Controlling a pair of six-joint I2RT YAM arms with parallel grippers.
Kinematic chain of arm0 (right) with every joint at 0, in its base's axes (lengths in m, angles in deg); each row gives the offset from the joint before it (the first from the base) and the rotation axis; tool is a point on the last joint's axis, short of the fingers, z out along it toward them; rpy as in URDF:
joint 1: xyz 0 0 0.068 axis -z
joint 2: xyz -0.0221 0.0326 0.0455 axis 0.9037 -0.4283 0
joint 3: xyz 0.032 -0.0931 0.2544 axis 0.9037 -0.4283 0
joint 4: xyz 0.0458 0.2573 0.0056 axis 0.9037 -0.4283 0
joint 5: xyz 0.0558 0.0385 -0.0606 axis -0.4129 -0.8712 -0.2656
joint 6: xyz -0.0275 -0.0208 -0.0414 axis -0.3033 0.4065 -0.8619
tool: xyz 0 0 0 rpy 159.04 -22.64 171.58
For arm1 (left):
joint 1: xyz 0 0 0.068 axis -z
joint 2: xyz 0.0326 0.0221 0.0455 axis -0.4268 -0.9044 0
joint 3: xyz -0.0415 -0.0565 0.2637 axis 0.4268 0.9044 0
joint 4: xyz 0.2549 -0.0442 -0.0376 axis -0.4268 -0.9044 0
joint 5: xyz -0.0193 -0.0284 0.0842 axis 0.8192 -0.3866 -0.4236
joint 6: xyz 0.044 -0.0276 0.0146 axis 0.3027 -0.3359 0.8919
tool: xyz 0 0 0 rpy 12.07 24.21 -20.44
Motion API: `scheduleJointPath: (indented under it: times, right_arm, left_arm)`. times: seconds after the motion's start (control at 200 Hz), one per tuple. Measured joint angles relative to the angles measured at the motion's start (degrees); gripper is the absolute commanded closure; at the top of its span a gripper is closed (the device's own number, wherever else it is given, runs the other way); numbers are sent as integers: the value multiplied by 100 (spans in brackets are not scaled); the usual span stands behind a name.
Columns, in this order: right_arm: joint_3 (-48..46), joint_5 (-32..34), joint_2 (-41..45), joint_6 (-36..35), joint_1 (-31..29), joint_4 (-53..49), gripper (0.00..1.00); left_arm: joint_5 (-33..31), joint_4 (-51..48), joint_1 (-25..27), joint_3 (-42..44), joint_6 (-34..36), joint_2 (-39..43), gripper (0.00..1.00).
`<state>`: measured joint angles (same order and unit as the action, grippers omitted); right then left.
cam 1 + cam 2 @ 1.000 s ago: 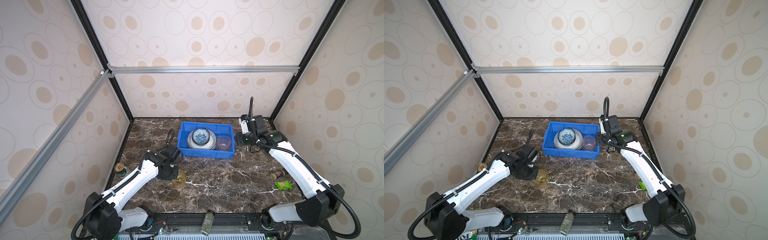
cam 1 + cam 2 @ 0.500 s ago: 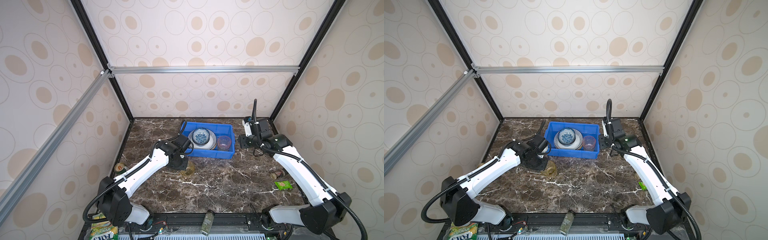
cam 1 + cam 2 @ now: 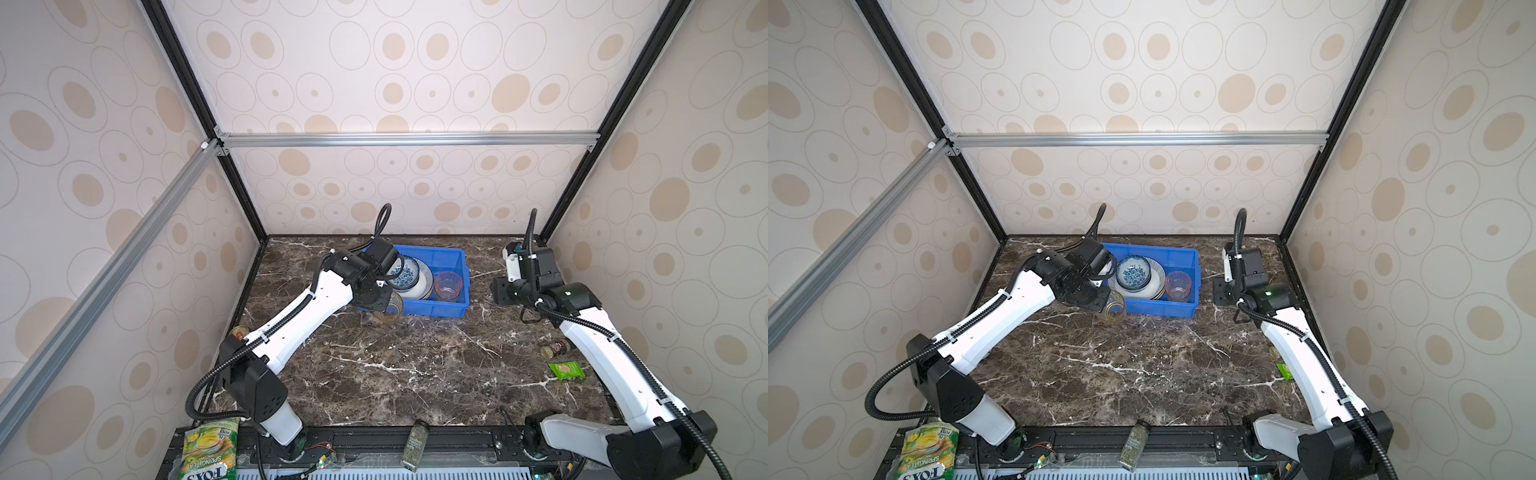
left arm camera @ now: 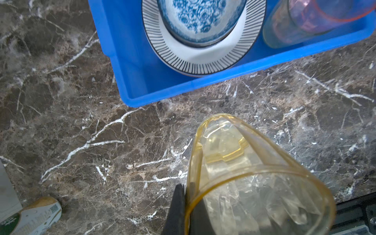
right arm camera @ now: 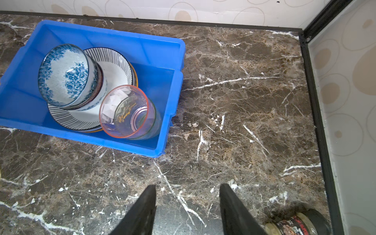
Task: Place the mixed dishes into the plastic bin
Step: 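Carry the yellow glass with the left gripper over the bin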
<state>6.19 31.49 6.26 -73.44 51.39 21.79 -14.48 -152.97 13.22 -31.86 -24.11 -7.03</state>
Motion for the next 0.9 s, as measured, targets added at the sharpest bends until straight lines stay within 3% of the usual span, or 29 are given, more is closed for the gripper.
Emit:
scheduleJointPath:
  times: [0.26, 0.42, 0.695, 0.896]
  right_arm:
    - [-649, -1283, 382, 234, 887, 656, 44]
    - [-688, -1681, 411, 273, 1019, 894, 43]
    - [-761, -1967, 476, 221, 1082, 1115, 43]
    - [-737, -1897, 466, 149, 1147, 1093, 43]
  left_arm:
    - [-44, -33, 55, -1309, 321, -785, 100]
    - [-39, 33, 55, -1843, 450, -1036, 100]
    - [127, 125, 59, -2833, 605, -1749, 100]
    - [387, 428, 59, -3042, 627, -2146, 100]
